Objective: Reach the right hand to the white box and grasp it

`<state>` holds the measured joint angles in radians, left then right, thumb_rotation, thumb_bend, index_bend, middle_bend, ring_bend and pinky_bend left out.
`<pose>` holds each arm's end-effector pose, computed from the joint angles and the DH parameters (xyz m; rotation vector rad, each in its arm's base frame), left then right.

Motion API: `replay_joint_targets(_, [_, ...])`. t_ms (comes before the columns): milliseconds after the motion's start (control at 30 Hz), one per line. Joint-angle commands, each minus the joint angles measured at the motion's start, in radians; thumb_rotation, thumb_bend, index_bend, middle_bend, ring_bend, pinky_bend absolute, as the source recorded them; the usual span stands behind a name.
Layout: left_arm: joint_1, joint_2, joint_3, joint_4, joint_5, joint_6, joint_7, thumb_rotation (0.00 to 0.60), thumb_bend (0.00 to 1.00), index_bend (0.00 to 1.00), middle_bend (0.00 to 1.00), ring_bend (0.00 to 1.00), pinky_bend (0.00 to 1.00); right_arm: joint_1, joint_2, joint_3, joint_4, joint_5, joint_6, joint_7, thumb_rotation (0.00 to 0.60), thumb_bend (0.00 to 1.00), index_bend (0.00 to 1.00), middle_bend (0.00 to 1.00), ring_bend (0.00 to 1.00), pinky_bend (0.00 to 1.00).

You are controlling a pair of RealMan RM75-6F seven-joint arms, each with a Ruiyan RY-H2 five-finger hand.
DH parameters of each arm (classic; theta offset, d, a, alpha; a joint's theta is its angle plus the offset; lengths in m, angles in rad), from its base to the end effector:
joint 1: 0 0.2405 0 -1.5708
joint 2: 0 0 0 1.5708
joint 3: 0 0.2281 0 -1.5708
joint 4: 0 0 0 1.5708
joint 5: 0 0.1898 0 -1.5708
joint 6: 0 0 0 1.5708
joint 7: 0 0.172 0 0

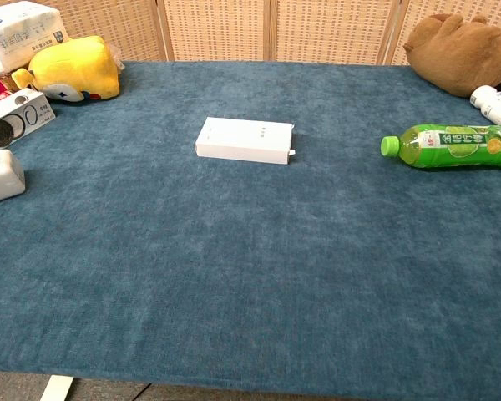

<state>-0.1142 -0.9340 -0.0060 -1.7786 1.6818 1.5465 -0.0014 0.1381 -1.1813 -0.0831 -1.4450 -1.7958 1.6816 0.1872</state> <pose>-0.2249 0.1989 0.1926 -1.5512 -0.7839 -1.0214 -0.2436 -0.1869 0.1475 1.6257 -0.8027 1.2097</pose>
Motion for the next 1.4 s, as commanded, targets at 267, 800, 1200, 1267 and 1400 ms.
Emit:
replay_joint_targets(267, [0.004,0.007,-0.001,-0.001,0.002,0.011,-0.009,0.6,0.0,0.0,0.0,0.0,0.0,0.013,-0.009,0.013,-0.014,0.008,-0.04,0.02,0.6,0.0,0.0,0.0,0.0,0.0])
replay_joint_targets(800, [-0.006,-0.004,-0.018,0.012,-0.043,-0.014,-0.006,0.6,0.0,0.0,0.0,0.0,0.0,0.303,-0.058,0.191,-0.33,0.186,-0.486,-0.195,0.6,0.0,0.0,0.0,0.0,0.0])
replay_joint_targets(1200, [-0.001,-0.003,-0.025,0.021,-0.056,-0.003,-0.004,0.6,0.0,0.0,0.0,0.0,0.0,0.591,-0.313,0.387,-0.206,0.657,-0.786,-0.496,0.6,0.0,0.0,0.0,0.0,0.0])
replay_joint_targets(1267, [0.0,-0.002,-0.029,0.025,-0.064,-0.002,-0.008,0.6,0.0,0.0,0.0,0.0,0.0,0.635,-0.353,0.406,-0.163,0.732,-0.804,-0.54,0.6,0.0,0.0,0.0,0.0,0.0])
replay_joint_targets(1400, [-0.003,-0.004,-0.033,0.033,-0.077,-0.01,-0.013,0.6,0.0,0.0,0.0,0.0,0.0,0.712,-0.421,0.429,-0.072,0.833,-0.816,-0.618,0.6,0.0,0.0,0.0,0.0,0.0])
